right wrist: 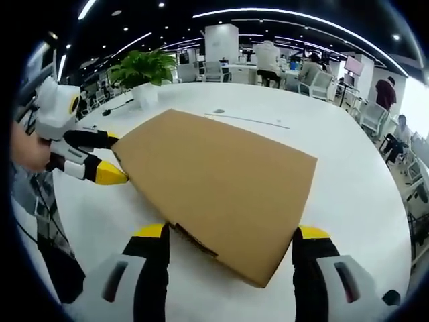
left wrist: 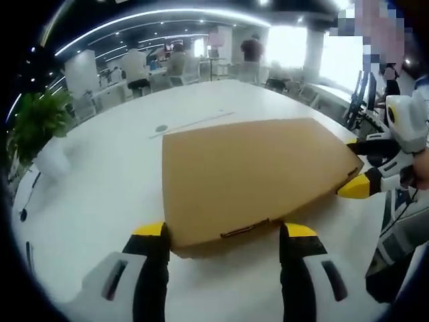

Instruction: Operate the shoe box by opening the lid, removing the specified soft item, and placing it in the target area until the item is outside and the box remains undamaged.

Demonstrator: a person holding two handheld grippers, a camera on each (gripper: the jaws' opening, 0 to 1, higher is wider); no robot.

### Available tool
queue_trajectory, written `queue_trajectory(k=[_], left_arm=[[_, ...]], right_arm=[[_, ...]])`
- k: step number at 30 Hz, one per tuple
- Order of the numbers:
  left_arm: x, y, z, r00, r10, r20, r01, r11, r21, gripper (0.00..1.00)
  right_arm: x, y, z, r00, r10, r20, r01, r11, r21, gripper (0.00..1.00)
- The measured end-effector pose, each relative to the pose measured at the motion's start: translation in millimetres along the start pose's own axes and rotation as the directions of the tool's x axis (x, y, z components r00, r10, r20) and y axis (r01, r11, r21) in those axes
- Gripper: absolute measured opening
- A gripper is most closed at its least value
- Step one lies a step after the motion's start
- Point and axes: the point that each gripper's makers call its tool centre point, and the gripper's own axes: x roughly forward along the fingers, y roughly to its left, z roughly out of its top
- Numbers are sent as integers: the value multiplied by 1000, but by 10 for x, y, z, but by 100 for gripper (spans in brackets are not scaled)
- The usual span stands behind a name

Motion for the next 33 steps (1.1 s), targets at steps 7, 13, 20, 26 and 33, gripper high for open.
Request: queue_trajectory(k=[7,13,20,26,33], left_arm=[[-79,-36,-72,1000,10,10,-10,1000,-24,67],[-131,-50,-123,1000,10,11,-9,999,-38,66],[-192,-78,-184,1000,14,23,-13,999,-49,66],[-275,-84,-245,1000,-5,18,5,998,-55,63],[-329,-83,-299,1000,-11,21,12,998,-67,61]], right_arm=[[-51,56,-52,1000,-4,-18,4,1000,-7,76],[-81,87,-86,1000,2,-24,-2,1000,-13,76],[-117,126,-130,1000,5,-24,-6,1000,-18,76],[-164,188,-171,1000,5,-29,-5,1000,-17,76],[-176,216,-199,999,15,-30,-16,999,-32,76]])
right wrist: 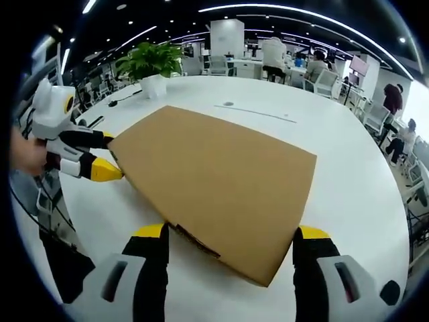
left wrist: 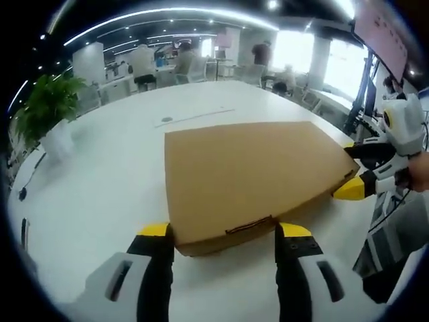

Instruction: Operate the shoe box by opening the lid, removing the specified soft item, and placing it in the target area until the item is outside and the box remains undamaged.

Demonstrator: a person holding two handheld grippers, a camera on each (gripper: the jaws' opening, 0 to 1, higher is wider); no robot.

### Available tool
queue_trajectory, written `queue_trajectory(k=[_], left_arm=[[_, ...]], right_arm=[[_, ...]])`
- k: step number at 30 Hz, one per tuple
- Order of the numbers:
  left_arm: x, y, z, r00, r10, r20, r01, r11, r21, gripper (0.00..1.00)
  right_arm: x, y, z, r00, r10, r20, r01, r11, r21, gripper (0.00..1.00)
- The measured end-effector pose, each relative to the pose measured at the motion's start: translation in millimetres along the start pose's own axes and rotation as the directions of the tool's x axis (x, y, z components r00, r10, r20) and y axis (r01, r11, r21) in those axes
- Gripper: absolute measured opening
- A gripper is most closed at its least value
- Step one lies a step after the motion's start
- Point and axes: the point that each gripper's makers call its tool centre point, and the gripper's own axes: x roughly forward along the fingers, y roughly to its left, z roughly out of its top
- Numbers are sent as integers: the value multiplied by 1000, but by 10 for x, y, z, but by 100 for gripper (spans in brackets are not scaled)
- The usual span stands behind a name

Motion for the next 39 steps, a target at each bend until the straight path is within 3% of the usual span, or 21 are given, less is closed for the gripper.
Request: queue_trajectory(k=[3,6,17,21,24,27,39], left_arm=[[-20,-4,-22,1000,4,0,-4,1000,11,58],[-25,52,-47,1000,17,-19,-15,995,102,53],[-101,28,-108,999,19,-27,-16,996,89,50],[-146,39,-168,999,24,-35,-20,991,131,46],[-193,2,-210,998,41,-39,-36,992,122,46],[-246,-39,-236,999,42,-5,-42,997,58,47],[-447,-149,-427,995,72,-68,-70,997,33,43]], right_arm=[[2,4,-5,1000,1,-7,-1,1000,-8,77],[-1,12,-4,1000,2,-12,-2,1000,-8,77],[-32,33,-29,1000,18,-14,-18,1000,-25,76],[-52,45,-47,999,31,-9,-31,999,-36,76],[-64,63,-61,999,42,-18,-43,998,-48,76],[-78,68,-71,998,60,-21,-61,996,-67,76],[-174,134,-164,993,117,-31,-120,985,-121,75]])
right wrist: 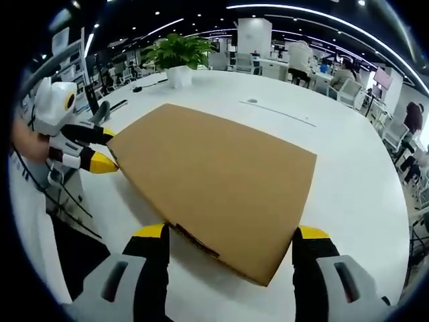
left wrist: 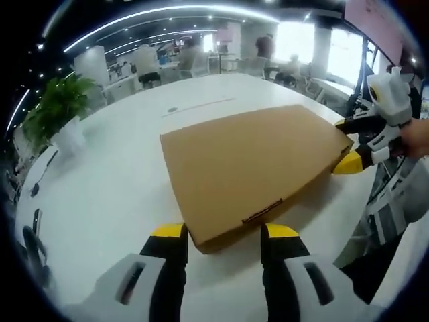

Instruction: Operate the shoe box by opening the lid, removing the specified soft item, and placing it in the target area until the item is outside and the box remains undamaged.

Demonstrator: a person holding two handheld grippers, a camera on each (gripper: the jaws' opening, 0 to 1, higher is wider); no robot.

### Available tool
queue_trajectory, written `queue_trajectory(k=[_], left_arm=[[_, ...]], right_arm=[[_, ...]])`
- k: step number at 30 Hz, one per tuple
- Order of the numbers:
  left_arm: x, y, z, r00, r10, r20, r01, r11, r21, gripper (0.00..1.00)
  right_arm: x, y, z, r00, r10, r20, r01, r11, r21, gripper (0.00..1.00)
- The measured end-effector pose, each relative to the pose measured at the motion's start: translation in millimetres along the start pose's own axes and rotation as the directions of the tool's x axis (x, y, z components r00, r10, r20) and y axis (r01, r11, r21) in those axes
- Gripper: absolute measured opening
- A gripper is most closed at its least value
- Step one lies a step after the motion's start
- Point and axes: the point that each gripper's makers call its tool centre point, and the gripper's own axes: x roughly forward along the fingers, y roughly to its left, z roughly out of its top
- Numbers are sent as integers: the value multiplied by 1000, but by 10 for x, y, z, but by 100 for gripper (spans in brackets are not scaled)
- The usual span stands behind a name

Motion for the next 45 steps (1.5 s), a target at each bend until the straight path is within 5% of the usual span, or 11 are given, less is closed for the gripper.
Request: queue_trajectory(k=[25,45], left_arm=[[-117,-110,-123,999,14,47,-11,998,-55,46],[-208,61,-229,998,36,43,-30,989,-144,45]], right_arm=[[-102,114,-111,1000,-6,12,6,1000,-6,75],[-18,272,-15,1000,19,7,-19,1000,-18,75]])
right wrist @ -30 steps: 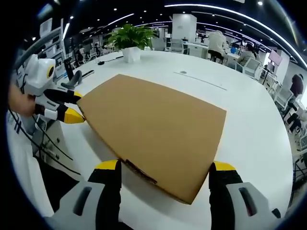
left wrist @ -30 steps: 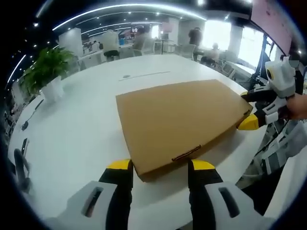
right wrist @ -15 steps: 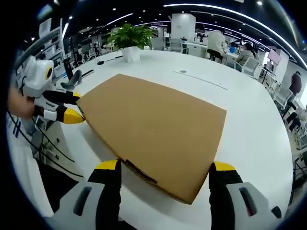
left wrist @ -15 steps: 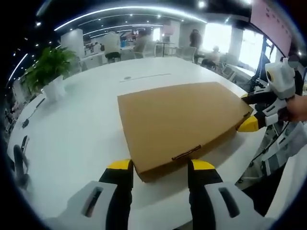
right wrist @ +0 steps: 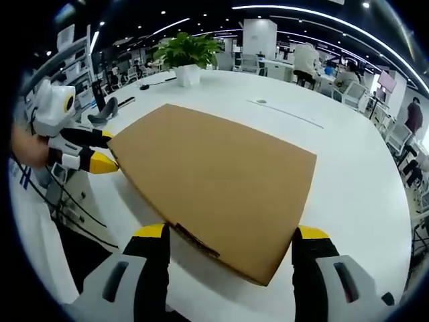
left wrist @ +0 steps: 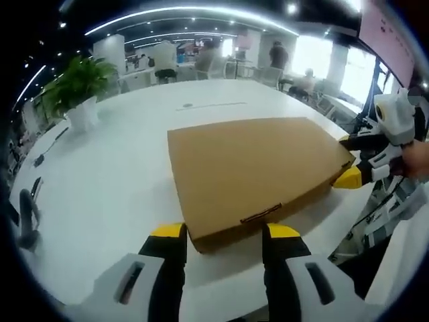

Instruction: Operate the shoe box by opening the lid, removing the specified soft item, and placing it in the target area until the item is outside and the box remains undamaged.

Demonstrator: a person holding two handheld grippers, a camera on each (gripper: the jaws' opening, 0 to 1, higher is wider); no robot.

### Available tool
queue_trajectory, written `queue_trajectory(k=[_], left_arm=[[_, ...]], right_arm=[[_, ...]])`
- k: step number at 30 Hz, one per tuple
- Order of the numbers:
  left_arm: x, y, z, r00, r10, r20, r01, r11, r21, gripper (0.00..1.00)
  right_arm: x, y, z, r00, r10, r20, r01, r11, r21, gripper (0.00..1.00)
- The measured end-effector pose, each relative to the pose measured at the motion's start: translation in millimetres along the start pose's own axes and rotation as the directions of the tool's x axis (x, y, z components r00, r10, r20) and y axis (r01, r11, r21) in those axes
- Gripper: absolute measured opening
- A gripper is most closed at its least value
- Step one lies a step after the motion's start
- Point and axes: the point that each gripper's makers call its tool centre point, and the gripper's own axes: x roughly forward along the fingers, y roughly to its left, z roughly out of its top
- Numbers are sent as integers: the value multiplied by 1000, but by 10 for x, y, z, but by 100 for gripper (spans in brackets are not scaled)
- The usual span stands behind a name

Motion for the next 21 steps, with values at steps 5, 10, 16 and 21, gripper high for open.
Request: queue_trajectory(k=[5,10,16,21], left_arm=[[-39,91,-35,1000,16,5,-15,999,-36,45],[-34,102,-23,1000,9,-1,-9,999,-32,45],[-32,99,-21,1000,10,1,-10,1000,-28,45],[-1,123,2,1000,18,-13,-18,1000,-11,45]], right_arm=[[51,72,54,1000,12,1,-12,1000,-3,74],[56,78,55,1000,8,-6,-8,1000,-1,74],[57,71,57,1000,9,3,-9,1000,3,74],[64,88,67,1000,-3,10,3,1000,15,74]])
